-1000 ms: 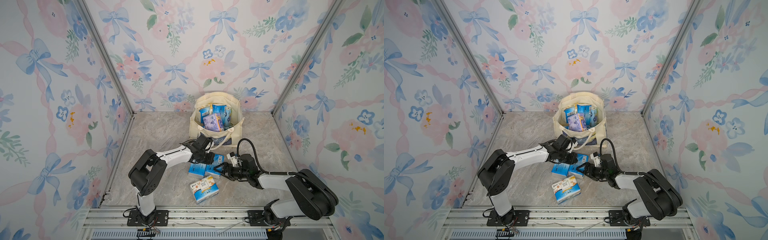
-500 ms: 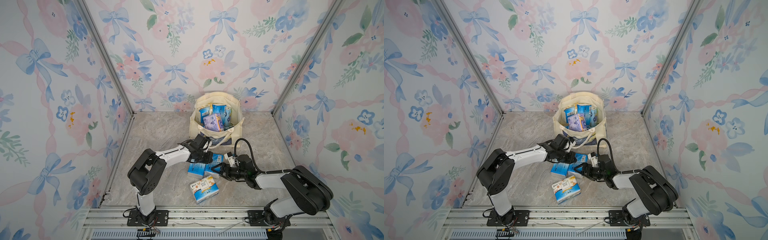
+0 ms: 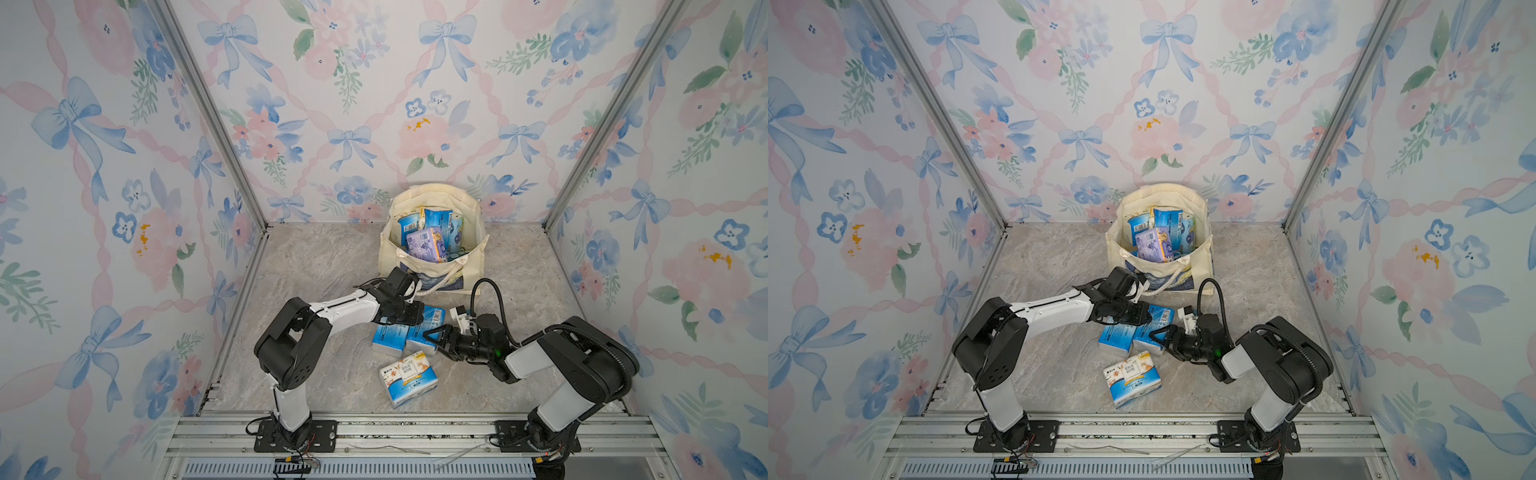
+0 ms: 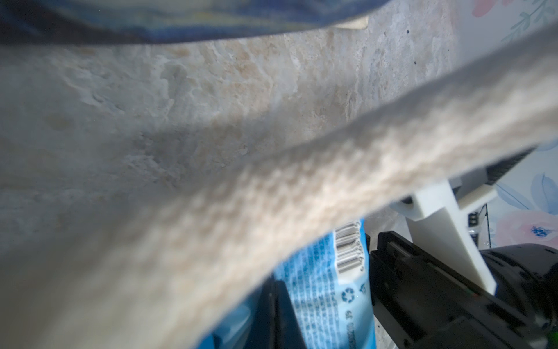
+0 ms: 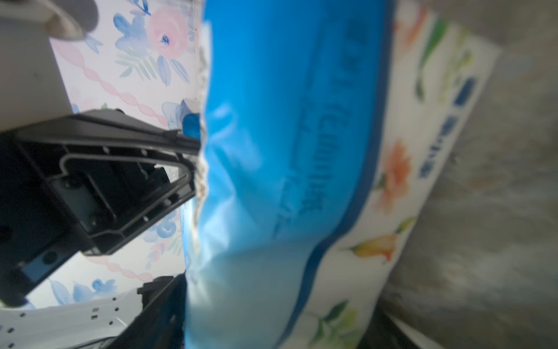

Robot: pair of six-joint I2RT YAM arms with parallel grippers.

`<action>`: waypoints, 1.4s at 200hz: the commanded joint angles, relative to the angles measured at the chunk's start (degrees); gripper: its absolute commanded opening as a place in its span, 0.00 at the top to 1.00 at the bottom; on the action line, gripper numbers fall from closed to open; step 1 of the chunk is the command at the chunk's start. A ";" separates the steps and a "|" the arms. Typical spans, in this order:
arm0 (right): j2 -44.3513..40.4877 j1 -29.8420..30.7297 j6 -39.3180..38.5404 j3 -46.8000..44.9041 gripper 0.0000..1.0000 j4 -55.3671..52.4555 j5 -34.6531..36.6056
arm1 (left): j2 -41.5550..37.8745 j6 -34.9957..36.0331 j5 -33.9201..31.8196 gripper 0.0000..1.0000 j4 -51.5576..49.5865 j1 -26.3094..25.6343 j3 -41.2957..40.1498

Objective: Put tissues into the canvas bag
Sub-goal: Pick up the pack of facial tissues from the center of the board.

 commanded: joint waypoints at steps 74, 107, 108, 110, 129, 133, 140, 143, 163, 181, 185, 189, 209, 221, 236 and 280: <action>-16.29 -0.40 -6.33 -0.79 0.55 -24.85 6.48 | -1.89 3.33 -1.83 1.00 -7.00 -2.63 2.31; -35.48 -0.82 -13.53 2.09 0.54 -52.70 12.37 | -4.45 5.94 -2.52 1.00 -7.04 -3.88 3.38; -36.13 -0.87 -13.66 2.13 0.54 -53.53 12.56 | -4.51 6.03 -2.52 1.00 -7.06 -3.93 3.43; -37.49 -1.02 -13.92 2.22 0.54 -55.18 12.92 | -4.57 6.20 -2.47 1.00 -7.08 -3.97 3.47; -50.05 -3.35 -14.85 2.78 0.54 -68.99 16.24 | -5.17 6.74 -1.47 0.99 -7.09 -4.16 3.83; -52.01 -3.95 -14.92 2.78 0.54 -70.94 16.72 | -5.14 6.81 -1.05 0.98 -7.09 -4.16 3.91; -56.45 -5.19 -15.03 3.10 0.55 -75.36 17.61 | -5.51 7.07 -0.37 0.96 -7.09 -4.20 4.15; -58.31 -5.66 -15.19 3.26 0.55 -77.29 18.12 | -5.61 7.27 -0.07 0.95 -7.05 -4.24 4.22; -67.81 -9.82 -17.49 5.76 0.55 -88.20 21.19 | -7.13 8.78 2.89 0.90 -7.08 -4.25 4.70; -70.94 -13.23 -21.68 10.60 0.55 -95.27 24.23 | -9.16 10.16 5.44 0.89 -7.09 -4.11 4.80; -70.86 -13.94 -22.99 12.00 0.56 -96.53 24.93 | -9.71 10.46 6.18 0.89 -7.05 -4.00 4.80; -70.60 -14.54 -24.31 13.56 0.56 -97.68 25.62 | -10.34 10.73 6.84 0.89 -7.05 -3.93 4.84; -66.88 -16.01 -32.72 22.59 0.55 -101.63 30.19 | -13.72 11.79 9.67 0.89 -6.99 -3.31 5.19; -63.96 -16.20 -37.24 28.33 0.55 -102.11 32.58 | -16.33 12.08 9.90 0.89 -6.99 -2.17 5.67; -59.94 -16.30 -42.45 35.30 0.55 -100.73 34.55 | -19.74 12.22 8.77 0.89 -7.00 0.71 6.82; -45.13 -16.13 -50.36 53.91 0.55 -90.47 29.52 | -25.23 9.58 -5.96 0.79 -7.03 11.79 13.83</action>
